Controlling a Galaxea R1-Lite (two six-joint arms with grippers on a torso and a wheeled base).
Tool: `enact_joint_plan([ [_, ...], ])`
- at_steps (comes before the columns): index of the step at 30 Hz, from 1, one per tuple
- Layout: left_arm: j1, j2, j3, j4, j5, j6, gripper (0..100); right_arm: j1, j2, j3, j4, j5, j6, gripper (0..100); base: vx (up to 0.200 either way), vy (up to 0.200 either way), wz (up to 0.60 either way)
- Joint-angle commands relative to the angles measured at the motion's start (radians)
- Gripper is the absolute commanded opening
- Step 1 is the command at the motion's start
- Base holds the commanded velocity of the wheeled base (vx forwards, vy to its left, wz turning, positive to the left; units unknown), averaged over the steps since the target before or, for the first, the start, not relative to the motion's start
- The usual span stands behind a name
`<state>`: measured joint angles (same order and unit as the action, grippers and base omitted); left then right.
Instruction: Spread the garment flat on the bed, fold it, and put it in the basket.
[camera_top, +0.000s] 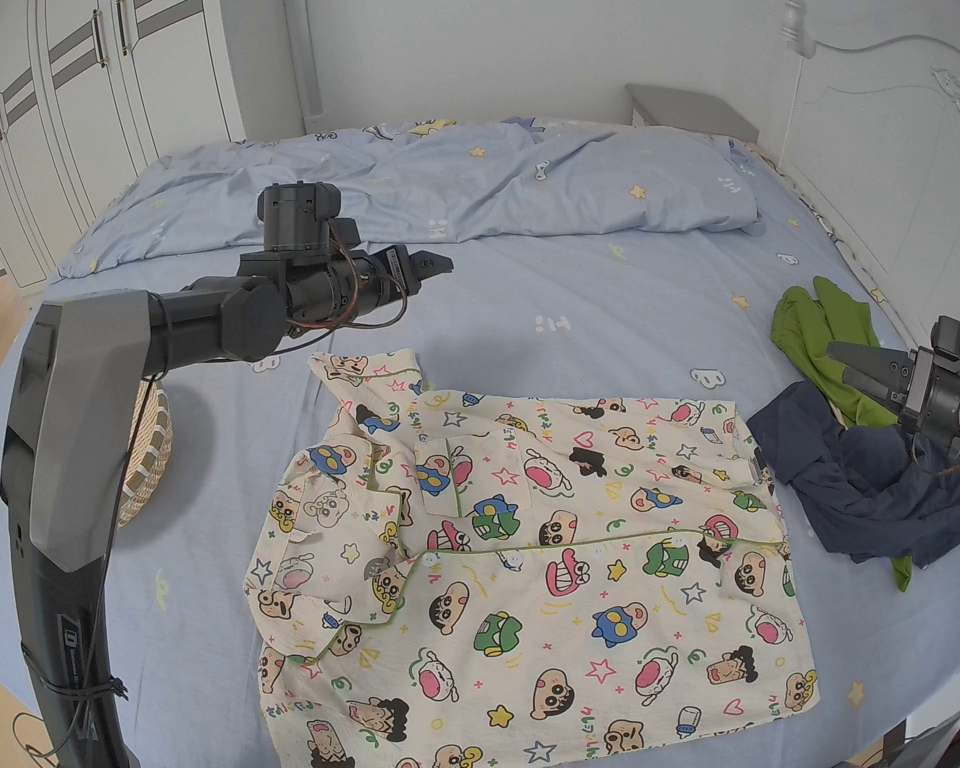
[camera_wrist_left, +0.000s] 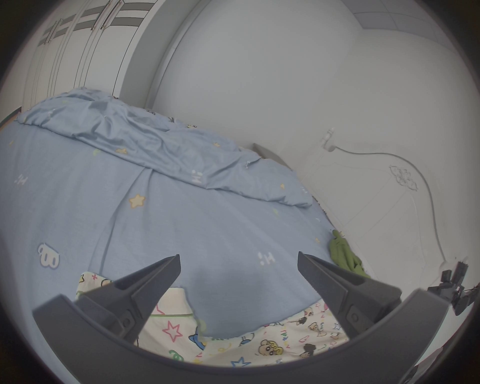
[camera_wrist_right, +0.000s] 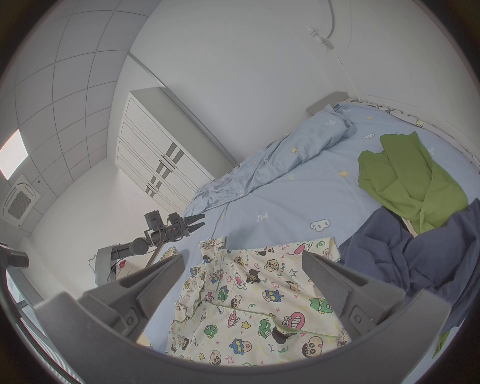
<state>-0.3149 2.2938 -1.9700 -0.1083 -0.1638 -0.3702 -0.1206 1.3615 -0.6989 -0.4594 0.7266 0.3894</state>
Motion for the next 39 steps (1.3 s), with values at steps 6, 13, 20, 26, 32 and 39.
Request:
enact_joint_plan([
  [6,-0.003,0.108,-0.03,0.053,0.007,0.005,100,-0.001,0.004,0.006,-0.009,0.001,0.0,100,0.0,0.0,0.0],
  [13,-0.001,0.145,-0.03,0.062,0.027,0.008,100,0.001,0.039,0.007,-0.016,0.001,-0.001,100,0.0,0.0,0.0],
  [20,-0.001,0.168,-0.03,0.067,0.029,0.008,100,0.001,0.039,0.018,-0.042,-0.001,0.0,100,0.0,0.0,0.0],
  [26,0.003,0.188,-0.03,0.102,0.029,0.007,100,0.003,0.039,0.018,-0.044,-0.001,0.0,100,0.0,0.0,0.0],
  [32,0.01,0.194,-0.03,0.108,0.03,0.007,100,0.004,0.039,0.024,-0.045,-0.001,-0.001,100,0.0,0.0,0.0],
  [39,0.016,0.194,-0.03,0.107,0.03,0.005,100,0.006,0.039,0.035,-0.07,0.001,0.0,100,0.0,0.0,0.0],
])
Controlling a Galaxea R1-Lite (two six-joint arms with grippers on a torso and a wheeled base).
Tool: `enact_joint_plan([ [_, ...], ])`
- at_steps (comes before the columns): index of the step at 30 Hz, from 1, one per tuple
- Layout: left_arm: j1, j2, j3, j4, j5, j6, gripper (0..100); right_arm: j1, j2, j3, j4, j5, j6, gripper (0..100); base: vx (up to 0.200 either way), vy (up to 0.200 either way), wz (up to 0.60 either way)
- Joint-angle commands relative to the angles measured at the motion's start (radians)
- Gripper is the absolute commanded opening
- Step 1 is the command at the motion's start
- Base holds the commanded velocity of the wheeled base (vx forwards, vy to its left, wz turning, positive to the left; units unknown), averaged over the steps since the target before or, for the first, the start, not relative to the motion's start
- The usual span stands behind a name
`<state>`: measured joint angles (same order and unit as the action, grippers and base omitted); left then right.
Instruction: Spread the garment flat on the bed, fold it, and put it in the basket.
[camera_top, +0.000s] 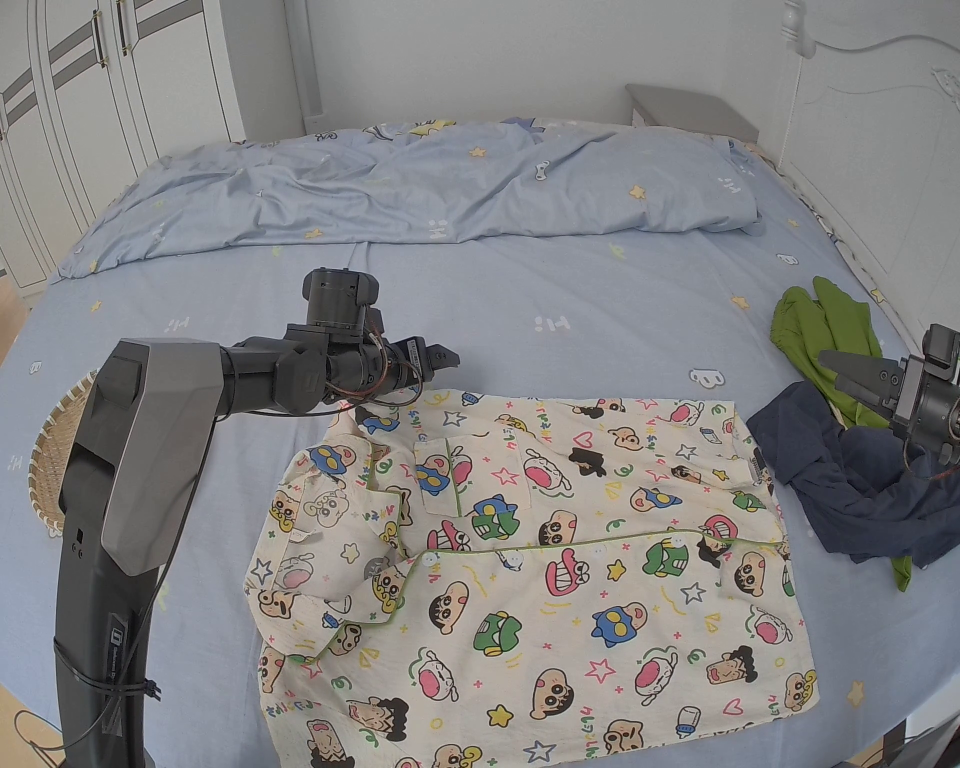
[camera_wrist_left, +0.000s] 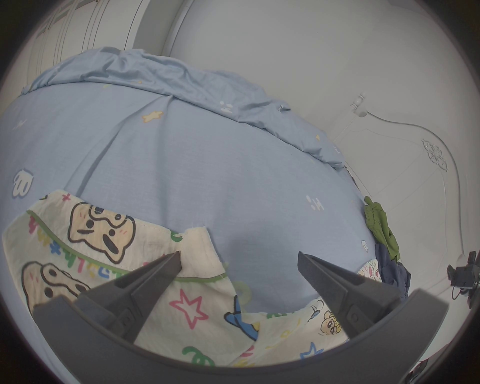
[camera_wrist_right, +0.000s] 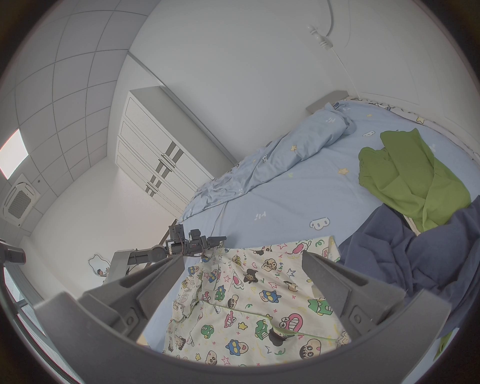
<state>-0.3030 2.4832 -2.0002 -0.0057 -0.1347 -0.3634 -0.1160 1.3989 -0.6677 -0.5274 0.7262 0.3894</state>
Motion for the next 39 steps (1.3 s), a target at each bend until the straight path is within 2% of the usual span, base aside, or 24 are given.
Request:
enact_joint_plan([
  [1,0.005,0.005,0.0,0.006,0.001,-0.002,100,0.001,0.002,0.005,-0.002,-0.001,0.0,100,0.0,0.0,0.0],
  [2,0.005,0.005,0.0,0.006,0.001,-0.002,100,0.001,0.002,0.005,-0.002,-0.001,0.0,100,0.0,0.0,0.0],
  [3,0.005,0.005,0.0,0.006,0.001,-0.002,0,0.001,0.002,0.005,-0.002,-0.001,0.0,100,0.0,0.0,0.0],
  [22,0.008,-0.003,0.0,0.001,0.0,-0.011,0,0.001,-0.001,0.007,-0.002,-0.001,0.0,100,0.0,0.0,0.0],
  [30,0.004,-0.038,0.0,0.0,-0.014,-0.098,0,0.018,-0.006,0.019,-0.022,-0.007,0.0,100,0.0,0.0,0.0],
  [39,-0.015,-0.03,0.0,0.0,-0.039,-0.101,0,0.018,-0.008,0.043,-0.094,-0.008,0.002,100,0.0,0.0,0.0],
])
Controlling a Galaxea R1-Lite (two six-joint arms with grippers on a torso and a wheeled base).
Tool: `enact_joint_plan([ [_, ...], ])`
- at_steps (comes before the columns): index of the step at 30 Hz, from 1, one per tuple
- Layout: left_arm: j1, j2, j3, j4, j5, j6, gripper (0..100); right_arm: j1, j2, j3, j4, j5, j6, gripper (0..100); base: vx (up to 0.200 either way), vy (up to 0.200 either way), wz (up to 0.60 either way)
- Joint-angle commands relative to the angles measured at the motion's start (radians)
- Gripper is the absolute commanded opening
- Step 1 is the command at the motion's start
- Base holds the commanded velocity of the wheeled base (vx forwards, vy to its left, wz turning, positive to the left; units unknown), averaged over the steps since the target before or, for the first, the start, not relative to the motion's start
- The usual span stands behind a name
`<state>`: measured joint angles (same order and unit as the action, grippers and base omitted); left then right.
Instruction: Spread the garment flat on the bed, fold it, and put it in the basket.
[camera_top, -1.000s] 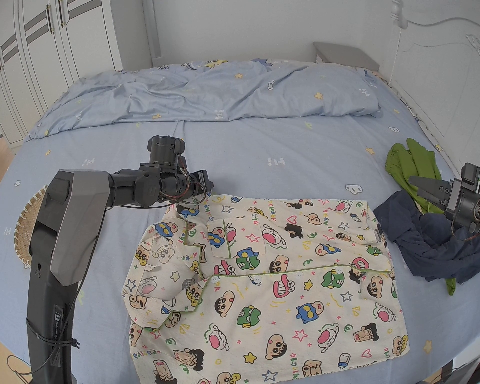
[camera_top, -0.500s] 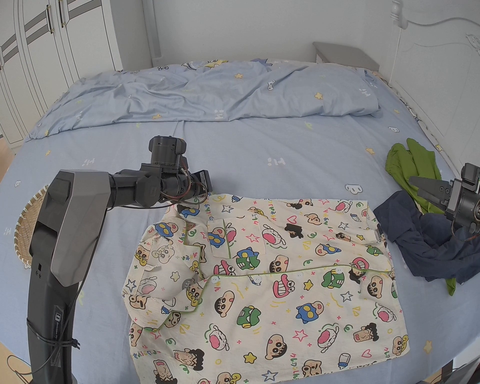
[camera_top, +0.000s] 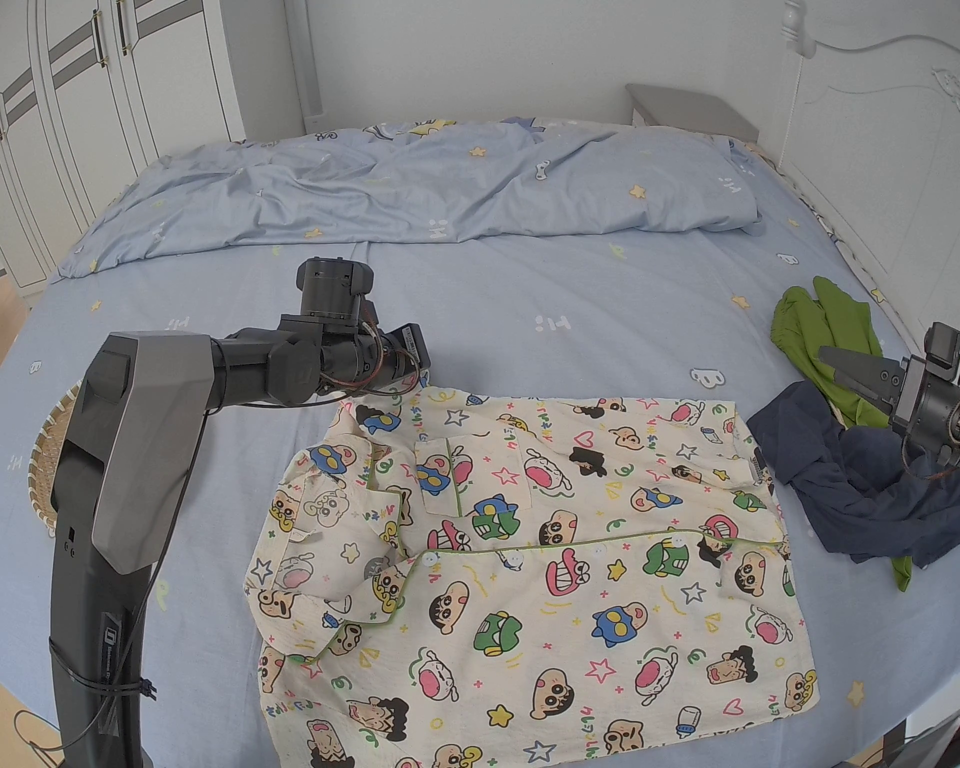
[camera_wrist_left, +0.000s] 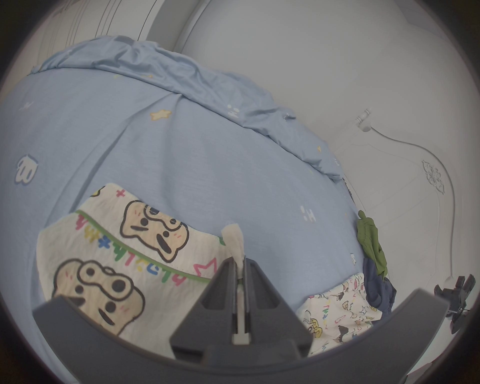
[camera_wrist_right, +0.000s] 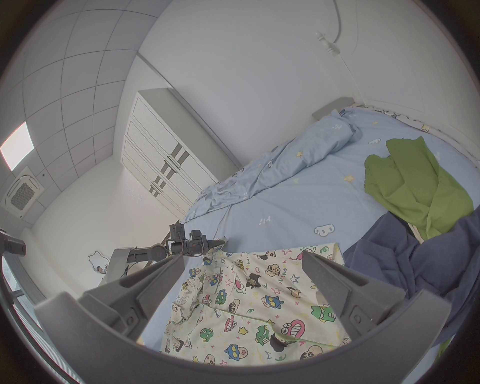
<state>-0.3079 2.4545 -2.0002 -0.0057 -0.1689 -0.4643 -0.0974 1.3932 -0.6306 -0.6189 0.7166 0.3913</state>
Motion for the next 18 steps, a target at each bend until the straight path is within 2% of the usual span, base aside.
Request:
enact_joint_plan([
  [1,-0.01,0.003,0.0,0.001,-0.003,-0.001,0,-0.001,-0.002,0.006,-0.002,0.001,0.0,100,0.0,0.0,0.0],
  [18,-0.028,0.063,0.0,0.058,-0.012,-0.024,0,-0.002,-0.005,0.022,-0.039,0.001,0.0,100,0.0,0.0,0.0],
])
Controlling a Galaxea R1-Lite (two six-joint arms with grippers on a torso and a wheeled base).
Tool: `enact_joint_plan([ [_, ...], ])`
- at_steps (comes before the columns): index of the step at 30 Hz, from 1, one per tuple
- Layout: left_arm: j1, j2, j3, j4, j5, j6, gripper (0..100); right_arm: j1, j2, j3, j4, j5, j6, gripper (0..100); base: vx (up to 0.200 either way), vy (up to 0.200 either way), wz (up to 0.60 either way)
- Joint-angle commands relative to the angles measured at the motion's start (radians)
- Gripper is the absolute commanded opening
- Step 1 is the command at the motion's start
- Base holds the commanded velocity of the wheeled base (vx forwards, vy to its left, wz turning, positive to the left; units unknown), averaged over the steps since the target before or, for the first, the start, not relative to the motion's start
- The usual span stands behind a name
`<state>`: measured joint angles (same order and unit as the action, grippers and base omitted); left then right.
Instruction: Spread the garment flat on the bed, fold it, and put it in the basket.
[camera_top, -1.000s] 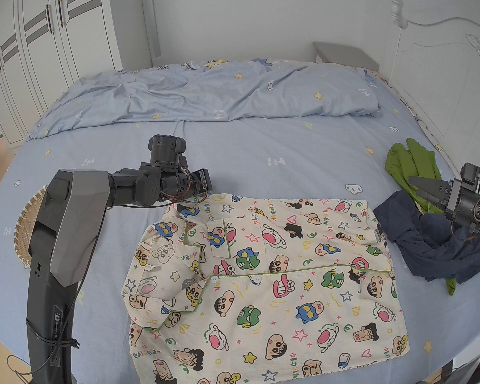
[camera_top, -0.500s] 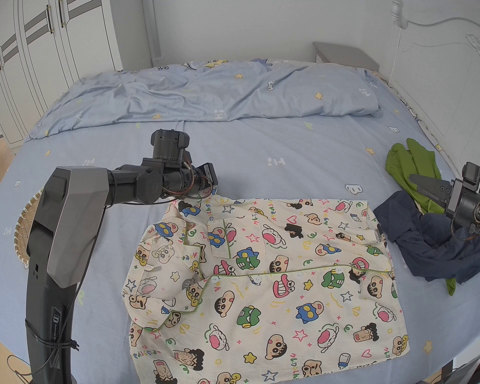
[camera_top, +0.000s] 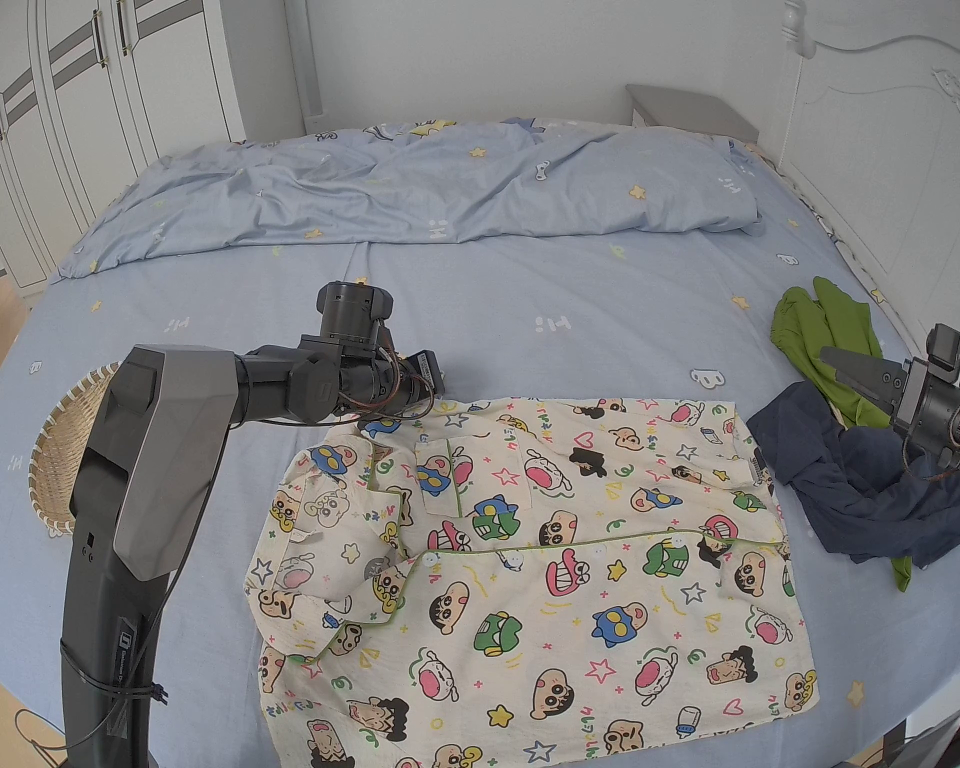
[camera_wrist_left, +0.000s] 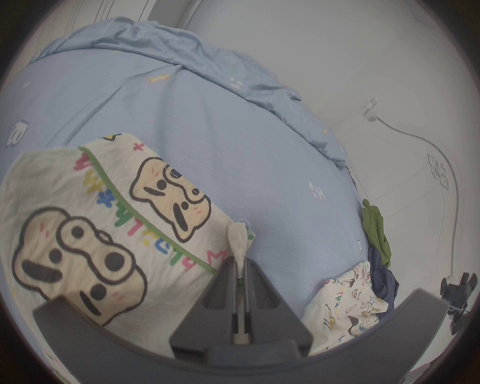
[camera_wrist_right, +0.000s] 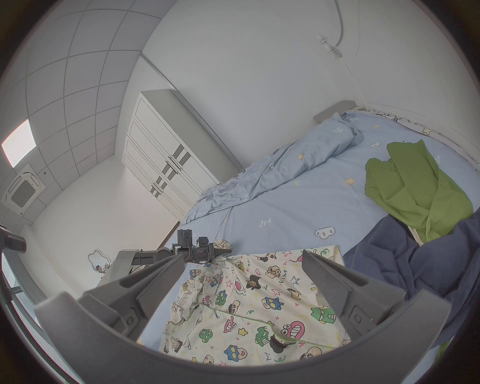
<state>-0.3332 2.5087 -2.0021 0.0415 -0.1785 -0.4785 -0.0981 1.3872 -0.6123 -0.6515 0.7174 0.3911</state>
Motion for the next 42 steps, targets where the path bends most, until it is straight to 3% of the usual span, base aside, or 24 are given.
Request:
enact_joint_plan([
  [1,-0.001,0.007,0.002,0.012,-0.002,-0.012,0,-0.002,-0.001,0.003,-0.008,0.0,0.0,100,0.0,0.0,0.0],
  [10,0.008,-0.018,0.002,0.026,0.001,-0.006,0,-0.002,-0.001,0.019,-0.034,0.002,-0.001,100,0.0,0.0,0.0],
  [18,0.006,-0.085,0.002,0.041,-0.006,0.058,0,-0.002,-0.001,0.029,-0.056,0.002,0.0,100,0.0,0.0,0.0],
  [27,0.003,-0.102,0.002,-0.114,-0.029,0.146,0,-0.006,-0.001,0.031,-0.068,0.004,0.0,100,0.0,0.0,0.0],
  [34,0.002,-0.09,0.002,-0.255,-0.029,0.163,0,-0.008,-0.002,0.032,-0.077,0.005,0.0,100,0.0,0.0,0.0],
  [42,-0.003,-0.079,0.002,-0.275,-0.029,0.172,0,-0.008,-0.002,0.034,-0.079,0.005,0.0,100,0.0,0.0,0.0],
])
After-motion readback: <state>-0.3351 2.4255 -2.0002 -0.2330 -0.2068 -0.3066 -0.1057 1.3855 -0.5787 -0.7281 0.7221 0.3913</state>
